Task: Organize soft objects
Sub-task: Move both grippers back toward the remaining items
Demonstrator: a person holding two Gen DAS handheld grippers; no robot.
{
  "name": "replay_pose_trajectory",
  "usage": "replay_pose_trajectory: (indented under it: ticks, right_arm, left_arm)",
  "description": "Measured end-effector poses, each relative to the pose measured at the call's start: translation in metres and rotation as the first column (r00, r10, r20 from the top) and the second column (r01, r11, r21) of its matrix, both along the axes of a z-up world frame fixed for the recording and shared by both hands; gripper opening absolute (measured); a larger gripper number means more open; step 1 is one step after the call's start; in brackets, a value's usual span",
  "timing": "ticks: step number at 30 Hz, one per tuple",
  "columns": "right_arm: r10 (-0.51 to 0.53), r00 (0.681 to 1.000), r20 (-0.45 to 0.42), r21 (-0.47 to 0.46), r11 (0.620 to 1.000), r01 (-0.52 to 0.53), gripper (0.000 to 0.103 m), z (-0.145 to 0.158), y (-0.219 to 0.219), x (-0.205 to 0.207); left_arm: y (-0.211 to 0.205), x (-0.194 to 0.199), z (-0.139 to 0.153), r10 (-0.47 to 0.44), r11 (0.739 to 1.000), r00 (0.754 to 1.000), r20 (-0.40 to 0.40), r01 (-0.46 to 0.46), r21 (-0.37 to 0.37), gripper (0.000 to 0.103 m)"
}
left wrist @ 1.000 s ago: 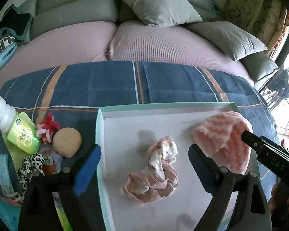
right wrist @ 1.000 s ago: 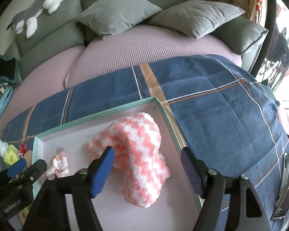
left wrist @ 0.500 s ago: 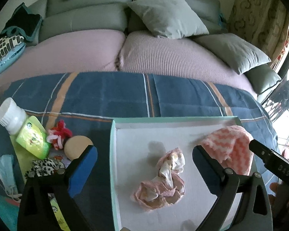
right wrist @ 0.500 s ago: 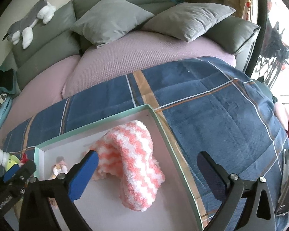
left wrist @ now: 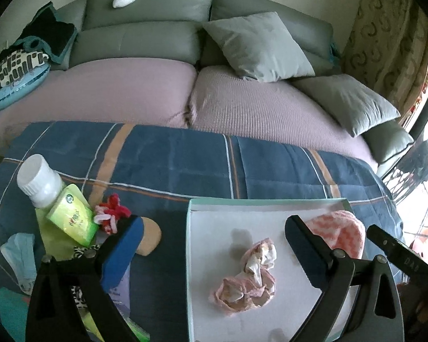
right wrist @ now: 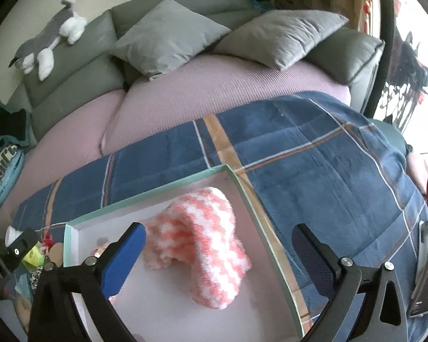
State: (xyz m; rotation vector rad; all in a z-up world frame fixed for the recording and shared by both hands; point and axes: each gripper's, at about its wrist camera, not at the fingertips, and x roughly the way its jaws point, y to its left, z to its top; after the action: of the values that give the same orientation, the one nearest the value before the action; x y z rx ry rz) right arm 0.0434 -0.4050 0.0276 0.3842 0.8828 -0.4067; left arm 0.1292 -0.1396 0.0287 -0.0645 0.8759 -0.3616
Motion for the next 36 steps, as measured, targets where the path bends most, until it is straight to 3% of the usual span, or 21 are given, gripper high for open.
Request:
replay_pose_trajectory:
  ticks: [3,18,23,29,32,36]
  right_arm:
    - [0.044,0.999,0.024,0.02,0.999,-0.045,0.103,0.005,0.018,0.007]
    - [0.272,0.962,0.016,0.03,0.962,-0.272,0.103,0.008,0.117,0.035]
    - [0.316,0.949,0.012,0.039,0.948,-0.316,0.103,0.006,0.14,0.04]
    - [0.331,0.943,0.024,0.1,0.938,-0.332,0.103,-0.003,0.166,0.044]
    - [0.372,0.928,0.014,0.162,0.915,-0.369,0.103,-0.015,0.182,0.05]
    - [0.413,0.911,-0.011,0.152,0.901,-0.406,0.103,-0.023,0.204,0.055]
  left_arm:
    - [0.011,0.003,0.003,0.015,1.0,1.0,-0.006,-0.015,-0.022,0.099]
    - [0.092,0.003,0.026,0.173,0.985,0.985,-0.014,-0.172,0.032,0.099]
    - [0.115,0.001,0.029,0.231,0.969,0.973,-0.025,-0.228,0.095,0.099]
    - [0.152,-0.004,0.035,0.298,0.952,0.954,-0.034,-0.295,0.081,0.099]
    - [0.169,-0.006,0.036,0.348,0.933,0.937,-0.027,-0.343,0.104,0.099]
    - [0.19,-0.006,0.033,0.406,0.902,0.914,-0.01,-0.399,0.164,0.099]
